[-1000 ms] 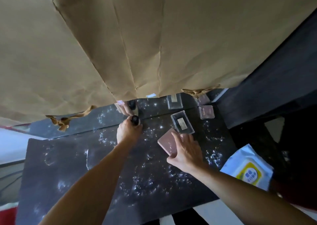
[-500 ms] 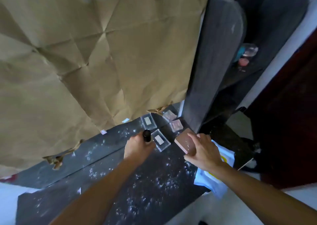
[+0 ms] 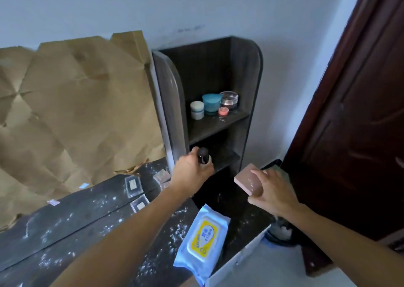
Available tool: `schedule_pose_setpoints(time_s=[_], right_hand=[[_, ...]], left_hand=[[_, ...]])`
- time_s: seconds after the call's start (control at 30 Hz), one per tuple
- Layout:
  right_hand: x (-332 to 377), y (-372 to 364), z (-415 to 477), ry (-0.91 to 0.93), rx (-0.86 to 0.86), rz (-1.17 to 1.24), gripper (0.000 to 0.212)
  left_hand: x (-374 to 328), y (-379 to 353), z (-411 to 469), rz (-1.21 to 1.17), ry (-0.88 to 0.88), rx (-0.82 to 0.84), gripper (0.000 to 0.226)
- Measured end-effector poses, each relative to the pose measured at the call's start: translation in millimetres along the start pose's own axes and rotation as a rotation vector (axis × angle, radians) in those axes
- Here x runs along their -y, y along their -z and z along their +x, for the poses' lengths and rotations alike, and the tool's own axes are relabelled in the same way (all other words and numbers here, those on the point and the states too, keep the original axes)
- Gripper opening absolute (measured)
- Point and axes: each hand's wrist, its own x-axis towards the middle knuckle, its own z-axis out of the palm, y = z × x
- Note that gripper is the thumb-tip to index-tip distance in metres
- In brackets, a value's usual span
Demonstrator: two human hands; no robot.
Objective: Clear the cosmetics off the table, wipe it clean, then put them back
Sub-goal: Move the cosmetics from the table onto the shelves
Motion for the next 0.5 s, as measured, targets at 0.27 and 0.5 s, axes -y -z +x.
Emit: schedule_pose_setpoints(time_s=[0.27, 0.5], right_hand=[[-44.4, 28.7, 26.4, 0.085, 0.005, -0.005, 0.079], [-41.7, 17.7, 69.7, 0.128, 0.030, 0.054, 0.081]], left_hand=[[-57.8, -3.8, 62.4, 0.069, 0.082, -0.117, 0.026], [-55.8, -18.0, 111.5, 0.163, 0.212, -0.139, 0.044]])
